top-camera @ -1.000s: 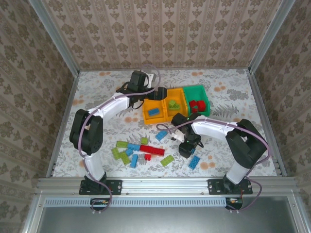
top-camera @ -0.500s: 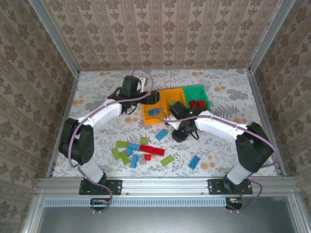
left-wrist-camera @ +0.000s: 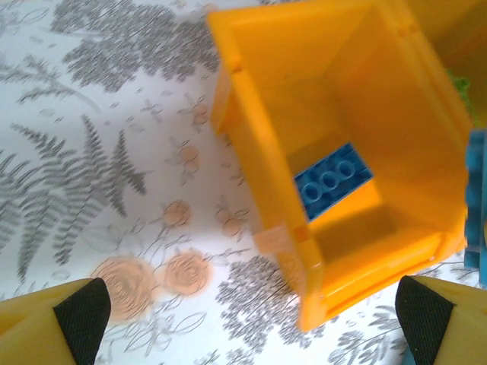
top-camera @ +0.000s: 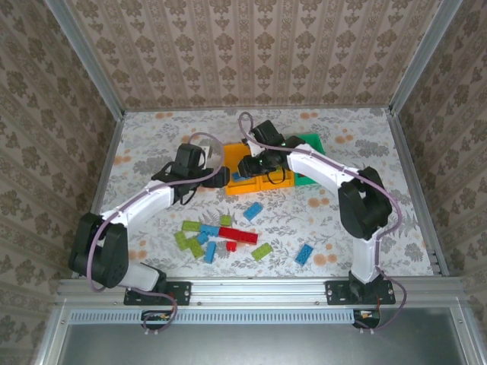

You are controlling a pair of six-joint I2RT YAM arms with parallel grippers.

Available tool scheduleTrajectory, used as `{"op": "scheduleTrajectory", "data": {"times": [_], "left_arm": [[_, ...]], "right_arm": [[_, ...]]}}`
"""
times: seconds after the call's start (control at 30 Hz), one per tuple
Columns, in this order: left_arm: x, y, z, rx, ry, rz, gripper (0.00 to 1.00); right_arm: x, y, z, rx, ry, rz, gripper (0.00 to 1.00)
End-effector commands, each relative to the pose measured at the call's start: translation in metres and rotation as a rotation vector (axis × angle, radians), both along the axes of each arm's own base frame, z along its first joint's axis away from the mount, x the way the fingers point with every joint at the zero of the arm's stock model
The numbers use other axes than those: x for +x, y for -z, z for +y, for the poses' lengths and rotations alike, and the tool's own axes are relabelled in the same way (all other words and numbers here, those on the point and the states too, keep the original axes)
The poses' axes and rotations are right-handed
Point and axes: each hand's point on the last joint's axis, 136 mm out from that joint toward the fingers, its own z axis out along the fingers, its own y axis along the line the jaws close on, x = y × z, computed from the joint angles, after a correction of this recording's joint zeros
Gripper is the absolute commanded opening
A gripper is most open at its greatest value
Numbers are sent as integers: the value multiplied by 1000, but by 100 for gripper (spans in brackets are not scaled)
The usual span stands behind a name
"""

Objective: Sort the legos into containers by color

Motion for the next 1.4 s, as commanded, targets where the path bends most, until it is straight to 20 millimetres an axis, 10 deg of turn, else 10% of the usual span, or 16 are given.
{"op": "scheduleTrajectory", "data": {"times": [0.0,0.13,0.47,0.77,0.97,1.37], "left_arm": [[-7,1,16,29,-22,-11,100],[-21,10,19,67,18,-12,100],[-76,22,-47,218,355,-87,100],[-96,31,-101,232,578,-58,95],[-105,59,-121,291,673,41,91],[-104,96,-132,363,737,141,79]], "right_arm": [[19,-7,6,50,122,52,31],[29,4,-1,15,210,86,37],[44,17,-3,11,307,128,60],[35,-25,-7,58,284,36,73],[21,-53,-56,63,382,-49,79],[-51,-30,-201,-107,694,-20,91]]}}
